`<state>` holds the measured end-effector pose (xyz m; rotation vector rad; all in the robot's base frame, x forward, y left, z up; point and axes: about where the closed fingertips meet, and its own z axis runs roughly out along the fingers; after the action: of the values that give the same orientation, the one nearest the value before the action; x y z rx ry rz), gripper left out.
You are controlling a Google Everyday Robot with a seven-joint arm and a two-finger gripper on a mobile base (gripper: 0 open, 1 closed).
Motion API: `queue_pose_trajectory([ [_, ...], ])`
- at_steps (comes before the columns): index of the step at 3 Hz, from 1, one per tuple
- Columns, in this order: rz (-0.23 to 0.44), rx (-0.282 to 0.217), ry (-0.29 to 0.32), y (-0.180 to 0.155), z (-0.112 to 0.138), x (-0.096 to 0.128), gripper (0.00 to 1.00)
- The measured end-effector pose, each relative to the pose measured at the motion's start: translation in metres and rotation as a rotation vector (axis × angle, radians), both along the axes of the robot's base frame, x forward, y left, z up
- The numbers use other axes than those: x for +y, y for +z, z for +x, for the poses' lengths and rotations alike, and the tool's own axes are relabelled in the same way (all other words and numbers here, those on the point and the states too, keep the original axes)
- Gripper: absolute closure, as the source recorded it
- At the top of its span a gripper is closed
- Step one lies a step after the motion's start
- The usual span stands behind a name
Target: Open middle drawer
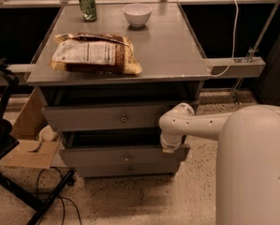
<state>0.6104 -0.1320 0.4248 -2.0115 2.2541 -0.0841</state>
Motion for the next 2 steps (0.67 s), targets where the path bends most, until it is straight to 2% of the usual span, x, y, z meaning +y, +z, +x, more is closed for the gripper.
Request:
queue_pose_trajectory([
  [1, 0.0, 0.0, 0.0, 0.006, 0.0, 0.0, 1.0],
  [2, 0.012, 0.018, -0.029, 0.012, -0.011, -0.001, 1.0],
])
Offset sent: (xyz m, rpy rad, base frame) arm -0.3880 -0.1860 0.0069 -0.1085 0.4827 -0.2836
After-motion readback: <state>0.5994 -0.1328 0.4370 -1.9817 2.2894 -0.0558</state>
